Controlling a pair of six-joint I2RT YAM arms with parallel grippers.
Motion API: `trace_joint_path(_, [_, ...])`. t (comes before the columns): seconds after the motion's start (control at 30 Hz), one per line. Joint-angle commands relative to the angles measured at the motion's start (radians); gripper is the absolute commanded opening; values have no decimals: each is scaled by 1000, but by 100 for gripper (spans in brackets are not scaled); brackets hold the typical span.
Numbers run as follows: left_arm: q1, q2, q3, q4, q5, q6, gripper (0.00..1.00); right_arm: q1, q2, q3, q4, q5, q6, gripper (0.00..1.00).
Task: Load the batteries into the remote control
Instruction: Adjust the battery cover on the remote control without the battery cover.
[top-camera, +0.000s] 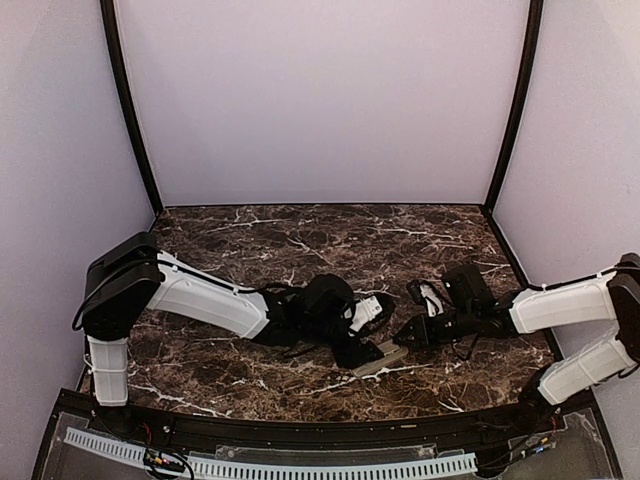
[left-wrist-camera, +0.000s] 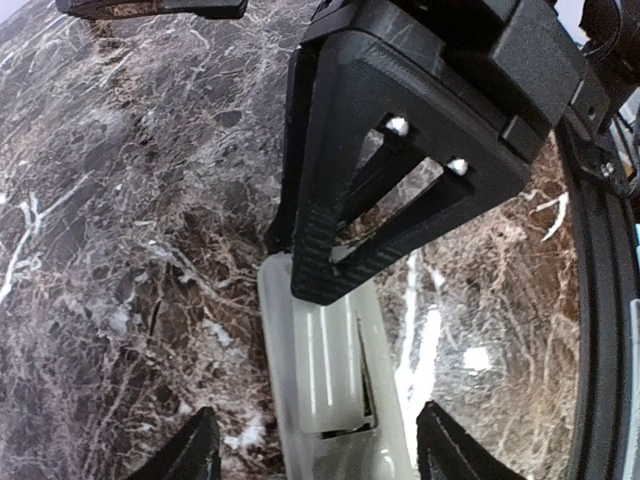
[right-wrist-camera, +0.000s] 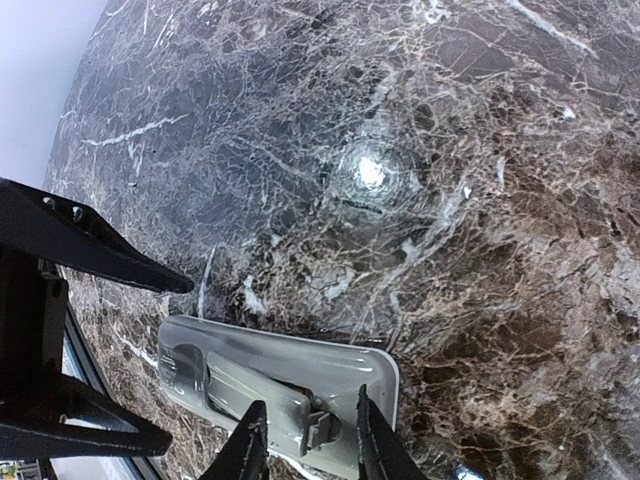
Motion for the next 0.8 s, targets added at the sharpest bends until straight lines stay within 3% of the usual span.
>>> trace_joint_path(0.0, [0, 0, 8, 15, 57, -12, 73, 4, -29, 2, -17, 8, -14, 28])
trace_joint_path(0.07, [-3, 6, 7, 8, 42, -7, 81, 4, -32, 0, -17, 14, -16, 29])
trace_joint_path(0.23, [-22, 46, 44, -34, -20, 53, 83, 4, -30, 3, -15, 9, -18, 29])
trace_joint_path(0.77, [-65, 106, 75, -45, -97, 103, 71, 4, -23, 9, -12, 1, -26, 30])
